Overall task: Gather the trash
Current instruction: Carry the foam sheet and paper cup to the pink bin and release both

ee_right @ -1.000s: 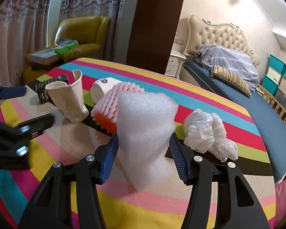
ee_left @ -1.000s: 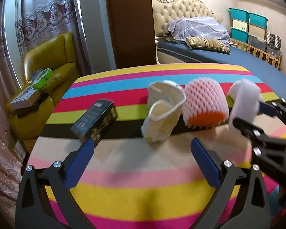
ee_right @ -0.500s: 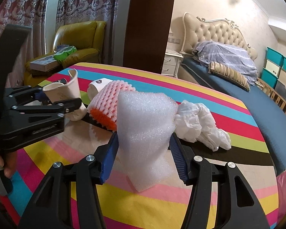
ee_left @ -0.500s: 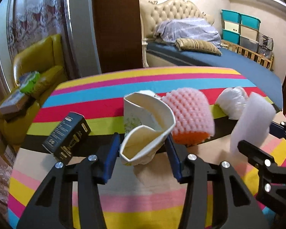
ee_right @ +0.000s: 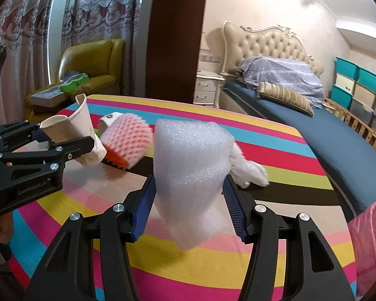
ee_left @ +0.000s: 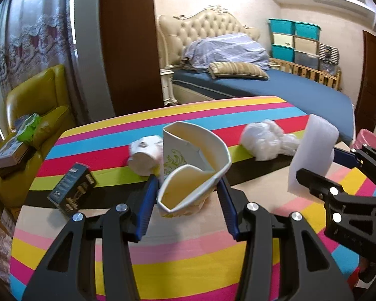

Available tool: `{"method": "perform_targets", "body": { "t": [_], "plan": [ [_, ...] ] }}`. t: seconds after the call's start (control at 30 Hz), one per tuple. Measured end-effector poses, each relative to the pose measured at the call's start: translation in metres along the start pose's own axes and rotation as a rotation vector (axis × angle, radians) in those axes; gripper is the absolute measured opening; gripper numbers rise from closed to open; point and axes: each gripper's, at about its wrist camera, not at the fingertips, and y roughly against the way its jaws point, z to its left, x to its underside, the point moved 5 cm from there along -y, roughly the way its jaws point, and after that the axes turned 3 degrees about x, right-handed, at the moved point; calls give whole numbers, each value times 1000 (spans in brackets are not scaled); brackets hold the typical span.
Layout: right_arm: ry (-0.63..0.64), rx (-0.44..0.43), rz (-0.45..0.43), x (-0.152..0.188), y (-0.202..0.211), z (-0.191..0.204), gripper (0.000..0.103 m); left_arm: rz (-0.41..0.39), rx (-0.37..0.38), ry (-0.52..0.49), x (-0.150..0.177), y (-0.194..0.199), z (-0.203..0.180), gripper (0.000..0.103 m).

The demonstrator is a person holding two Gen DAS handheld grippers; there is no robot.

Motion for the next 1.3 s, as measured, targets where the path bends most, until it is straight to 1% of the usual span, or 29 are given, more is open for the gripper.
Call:
{"method": "perform_targets", "body": {
  "t": [0.23, 0.33, 0.53, 0.77, 0.9, 1.03, 1.1, 1.3],
  "plan": [
    [-38, 42, 5, 9, 6, -34, 53, -2, 58, -64, -5, -4, -39, 47],
    [-53, 62, 5, 15, 10, -49, 53, 0, 95, -88, -9, -7, -60, 47],
    [-87, 123, 1, 25, 21, -87, 53, -7, 159, -141, -17, -9, -100, 47],
    [-153, 206, 5, 43, 37, -145, 53, -4, 259, -189, -24, -13, -157, 47],
    [-195, 231, 0, 56, 49, -180, 53, 10, 326, -207, -27, -18, -191, 47],
    [-258, 263, 2, 74, 62, -225, 53, 19, 394, -246, -31, -23, -234, 47],
    [-279, 271, 5, 82, 67, -244, 53, 21, 414, -267, -32, -27, -253, 47],
    [-324, 354, 11, 106, 84, -302, 53, 38, 513, -331, -39, -36, -323, 47]
  ]
}}
